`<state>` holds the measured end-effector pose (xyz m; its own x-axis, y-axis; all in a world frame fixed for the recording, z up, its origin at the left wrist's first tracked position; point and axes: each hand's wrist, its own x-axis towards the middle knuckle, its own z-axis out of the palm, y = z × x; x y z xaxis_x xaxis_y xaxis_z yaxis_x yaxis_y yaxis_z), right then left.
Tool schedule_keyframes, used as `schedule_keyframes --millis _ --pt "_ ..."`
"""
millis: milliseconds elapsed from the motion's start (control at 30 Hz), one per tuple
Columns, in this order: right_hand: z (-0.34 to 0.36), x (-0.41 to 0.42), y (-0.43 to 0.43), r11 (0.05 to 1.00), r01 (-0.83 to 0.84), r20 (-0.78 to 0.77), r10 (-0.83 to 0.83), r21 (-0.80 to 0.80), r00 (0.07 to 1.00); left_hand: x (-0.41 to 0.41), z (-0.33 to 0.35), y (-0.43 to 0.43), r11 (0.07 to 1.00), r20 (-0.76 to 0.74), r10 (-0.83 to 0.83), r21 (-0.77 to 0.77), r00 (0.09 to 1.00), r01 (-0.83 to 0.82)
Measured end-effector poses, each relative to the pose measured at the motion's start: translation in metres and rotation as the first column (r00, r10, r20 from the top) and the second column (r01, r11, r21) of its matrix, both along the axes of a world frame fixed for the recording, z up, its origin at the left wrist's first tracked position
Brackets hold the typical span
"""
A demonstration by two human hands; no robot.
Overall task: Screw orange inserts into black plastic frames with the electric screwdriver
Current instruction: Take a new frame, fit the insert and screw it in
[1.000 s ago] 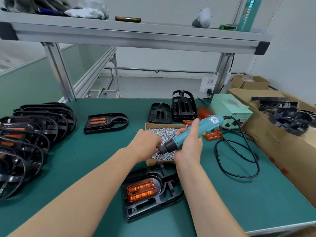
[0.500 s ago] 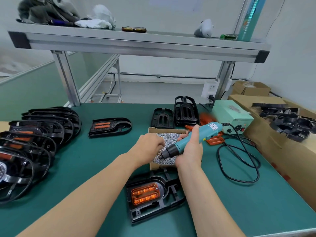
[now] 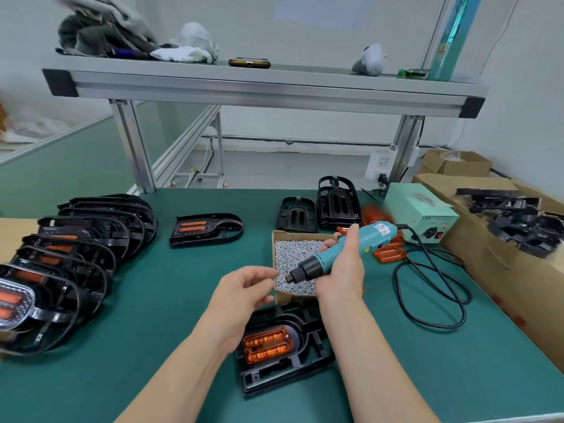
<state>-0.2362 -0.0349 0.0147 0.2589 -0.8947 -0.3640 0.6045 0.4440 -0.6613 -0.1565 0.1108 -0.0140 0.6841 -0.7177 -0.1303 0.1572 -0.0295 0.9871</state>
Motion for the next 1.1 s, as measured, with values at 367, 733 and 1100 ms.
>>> schedule_keyframes --millis 367,733,1100 --pt "0.009 0.006 0.018 0.999 -0.011 0.017 0.012 -0.037 1.000 -0.020 0.006 0.019 0.945 -0.293 0.174 -0.218 0.940 -0.243" --pt "0.011 -0.005 0.027 0.999 -0.030 -0.043 0.028 -0.038 0.999 -0.036 0.005 0.020 0.931 -0.279 0.221 -0.223 0.934 -0.287" --pt "0.013 -0.008 0.033 1.000 -0.001 -0.044 -0.001 -0.030 0.999 -0.050 0.000 0.018 0.887 -0.288 0.315 -0.249 0.904 -0.388"
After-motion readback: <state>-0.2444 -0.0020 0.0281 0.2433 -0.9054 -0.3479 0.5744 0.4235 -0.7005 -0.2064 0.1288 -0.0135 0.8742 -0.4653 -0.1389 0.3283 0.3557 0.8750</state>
